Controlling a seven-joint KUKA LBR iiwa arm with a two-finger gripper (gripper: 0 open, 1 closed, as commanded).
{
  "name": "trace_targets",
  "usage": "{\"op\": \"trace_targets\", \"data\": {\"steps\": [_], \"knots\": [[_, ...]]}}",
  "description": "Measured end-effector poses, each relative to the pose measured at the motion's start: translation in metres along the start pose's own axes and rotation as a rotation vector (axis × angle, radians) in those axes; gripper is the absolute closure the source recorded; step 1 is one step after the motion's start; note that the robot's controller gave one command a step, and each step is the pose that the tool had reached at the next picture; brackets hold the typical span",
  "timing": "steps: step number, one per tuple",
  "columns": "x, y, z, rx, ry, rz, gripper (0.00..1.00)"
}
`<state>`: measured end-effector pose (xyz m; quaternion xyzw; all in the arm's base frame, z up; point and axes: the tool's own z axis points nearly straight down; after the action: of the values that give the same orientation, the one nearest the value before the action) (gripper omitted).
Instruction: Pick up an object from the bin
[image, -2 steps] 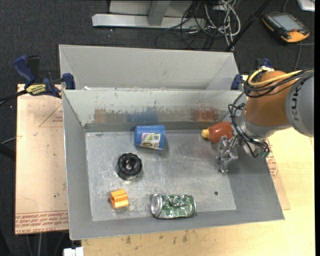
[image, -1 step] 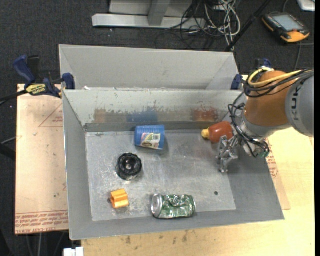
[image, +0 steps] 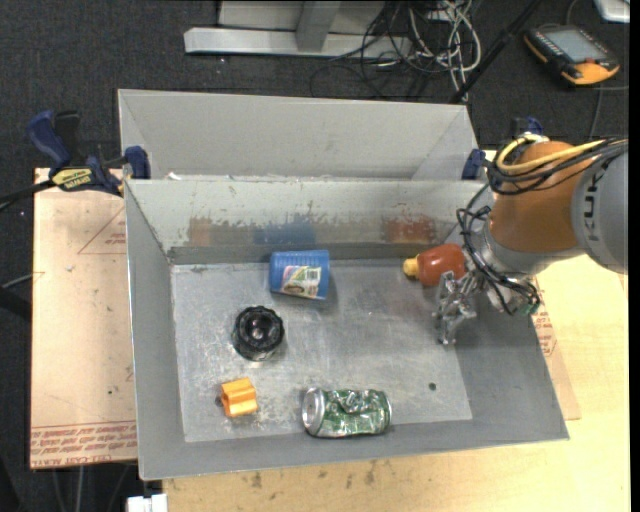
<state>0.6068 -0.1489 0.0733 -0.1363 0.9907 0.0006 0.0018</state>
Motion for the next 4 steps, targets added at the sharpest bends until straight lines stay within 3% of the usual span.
{"op": "trace_targets", "data": {"steps": [1, 2, 3, 4], "knots": [[-0.006, 0.022, -0.025, 0.002, 0.001, -0.123, 1.0], [0.001, 0.034, -0.034, -0.002, 0.0, -0.333, 1.0], [-0.018, 0.024, -0.067, 0.001, -0.001, -0.09, 0.0], [-0.018, 0.024, -0.066, 0.0, 0.0, -0.09, 0.0]]}}
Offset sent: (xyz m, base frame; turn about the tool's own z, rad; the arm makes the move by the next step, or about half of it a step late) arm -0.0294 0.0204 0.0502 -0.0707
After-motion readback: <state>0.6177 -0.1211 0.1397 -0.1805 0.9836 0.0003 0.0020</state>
